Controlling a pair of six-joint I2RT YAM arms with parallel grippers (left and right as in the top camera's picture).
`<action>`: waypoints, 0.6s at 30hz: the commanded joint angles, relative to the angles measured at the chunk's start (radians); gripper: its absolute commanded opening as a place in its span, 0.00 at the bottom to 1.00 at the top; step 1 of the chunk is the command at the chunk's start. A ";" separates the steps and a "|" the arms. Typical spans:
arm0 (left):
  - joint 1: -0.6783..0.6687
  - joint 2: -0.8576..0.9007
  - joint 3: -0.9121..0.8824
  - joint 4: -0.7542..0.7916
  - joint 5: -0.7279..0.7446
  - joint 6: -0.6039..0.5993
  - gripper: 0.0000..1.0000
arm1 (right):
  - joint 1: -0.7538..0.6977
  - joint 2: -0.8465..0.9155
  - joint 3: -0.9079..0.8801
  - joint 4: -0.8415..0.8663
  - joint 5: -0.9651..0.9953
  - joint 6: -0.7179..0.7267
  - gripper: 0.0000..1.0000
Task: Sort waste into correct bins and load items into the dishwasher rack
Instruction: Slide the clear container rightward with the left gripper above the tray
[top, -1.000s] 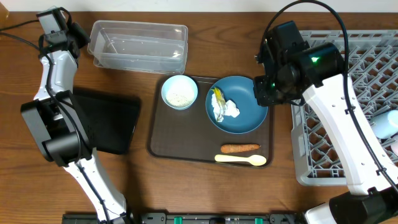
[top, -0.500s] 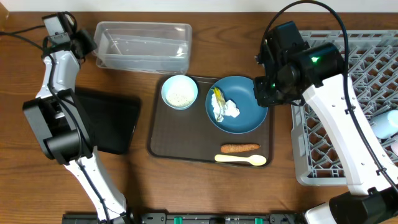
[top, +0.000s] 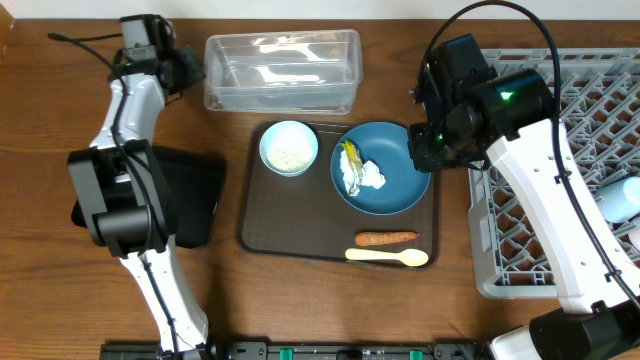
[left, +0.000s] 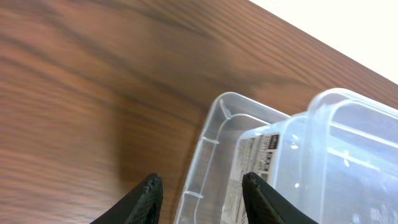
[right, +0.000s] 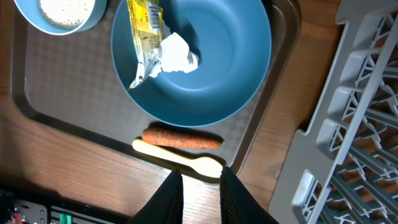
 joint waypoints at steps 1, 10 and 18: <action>-0.035 0.014 0.014 -0.003 0.034 0.002 0.45 | -0.011 -0.017 0.013 -0.005 0.002 -0.006 0.19; -0.145 0.014 0.014 0.010 0.034 0.003 0.45 | -0.011 -0.017 0.013 -0.004 0.002 0.021 0.20; -0.208 0.011 0.015 0.013 0.075 0.006 0.45 | -0.011 -0.017 0.013 0.010 0.002 0.055 0.26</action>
